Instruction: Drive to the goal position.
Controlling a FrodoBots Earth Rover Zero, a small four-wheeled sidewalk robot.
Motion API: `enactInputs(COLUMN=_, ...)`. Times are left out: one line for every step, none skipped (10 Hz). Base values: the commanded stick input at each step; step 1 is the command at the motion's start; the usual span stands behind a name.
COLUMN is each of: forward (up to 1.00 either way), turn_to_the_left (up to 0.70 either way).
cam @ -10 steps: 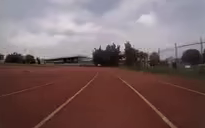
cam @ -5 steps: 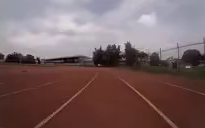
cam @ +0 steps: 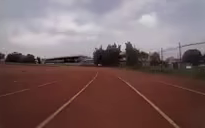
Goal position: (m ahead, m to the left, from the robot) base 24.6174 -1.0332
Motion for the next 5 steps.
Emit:
enactInputs(forward=0.45, turn_to_the_left=0.0)
enactInputs(forward=0.45, turn_to_the_left=0.0)
enactInputs(forward=0.45, turn_to_the_left=0.0)
enactInputs(forward=0.45, turn_to_the_left=0.0)
enactInputs(forward=0.45, turn_to_the_left=0.0)
